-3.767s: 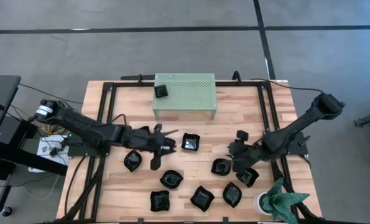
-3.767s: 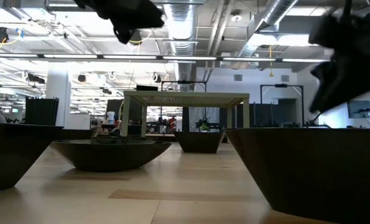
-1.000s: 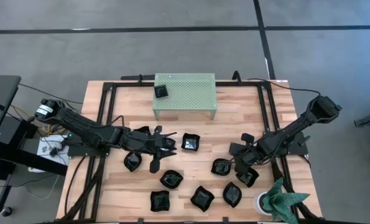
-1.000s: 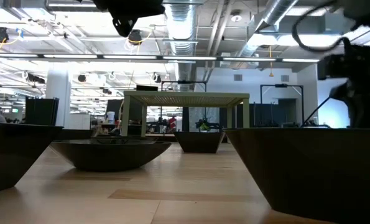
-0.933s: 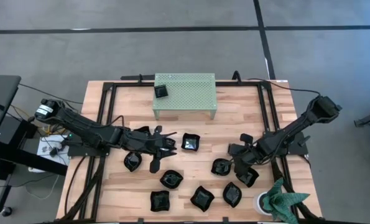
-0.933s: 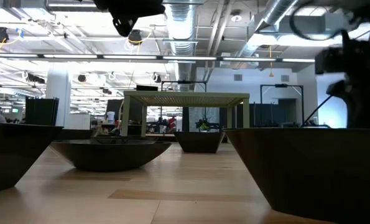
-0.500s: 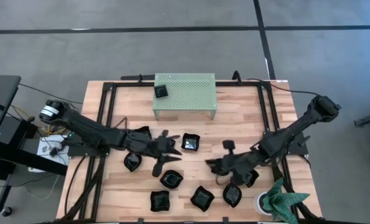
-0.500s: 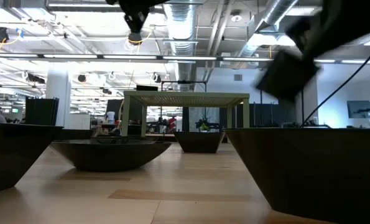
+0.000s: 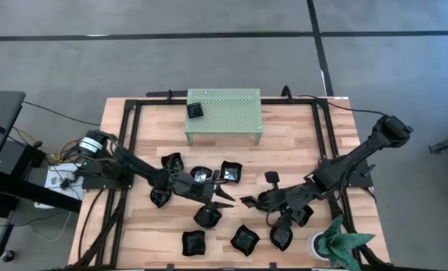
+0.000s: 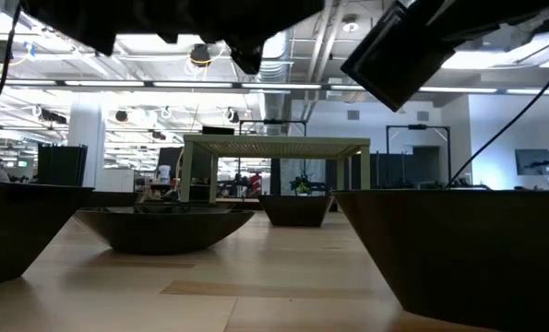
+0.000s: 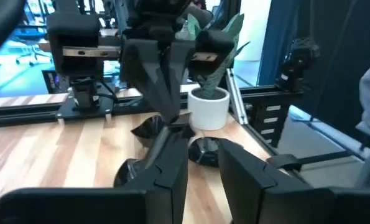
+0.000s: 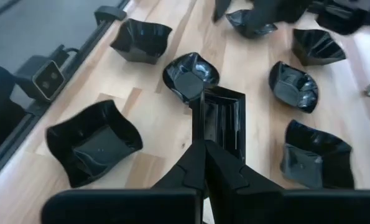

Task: Pick & Place Mini shaped plates
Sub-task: Stack the black square plate on top of the black square plate on the shelf

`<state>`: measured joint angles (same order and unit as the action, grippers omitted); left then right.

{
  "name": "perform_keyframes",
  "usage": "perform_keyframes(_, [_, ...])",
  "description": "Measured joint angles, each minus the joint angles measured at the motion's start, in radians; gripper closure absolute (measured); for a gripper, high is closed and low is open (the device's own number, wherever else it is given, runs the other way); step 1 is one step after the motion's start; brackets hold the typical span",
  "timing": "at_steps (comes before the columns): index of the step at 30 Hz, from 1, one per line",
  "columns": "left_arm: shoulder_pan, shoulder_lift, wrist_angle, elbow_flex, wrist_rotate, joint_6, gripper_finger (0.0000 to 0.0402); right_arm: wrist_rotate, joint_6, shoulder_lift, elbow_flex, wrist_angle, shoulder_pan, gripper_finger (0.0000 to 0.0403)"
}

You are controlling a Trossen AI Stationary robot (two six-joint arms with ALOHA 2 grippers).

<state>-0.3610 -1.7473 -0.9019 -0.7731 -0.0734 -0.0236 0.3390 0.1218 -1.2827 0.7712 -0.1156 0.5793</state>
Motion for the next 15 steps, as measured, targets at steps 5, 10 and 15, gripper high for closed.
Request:
perform_keyframes(5, [0.029, -0.051, -0.060, -0.002, -0.001, -0.006, 0.0311, -0.028, 0.000, 0.000, 0.000, 0.007, -0.026, 0.0402])
perform_keyframes(10, [0.052, -0.085, -0.064, -0.034, -0.001, 0.002, 0.0311, -0.028, 0.001, 0.000, 0.000, 0.030, -0.048, 0.0402])
perform_keyframes(15, [0.054, -0.104, -0.057, -0.047, -0.001, 0.002, 0.0311, -0.028, 0.003, 0.000, 0.000, 0.039, -0.077, 0.0402])
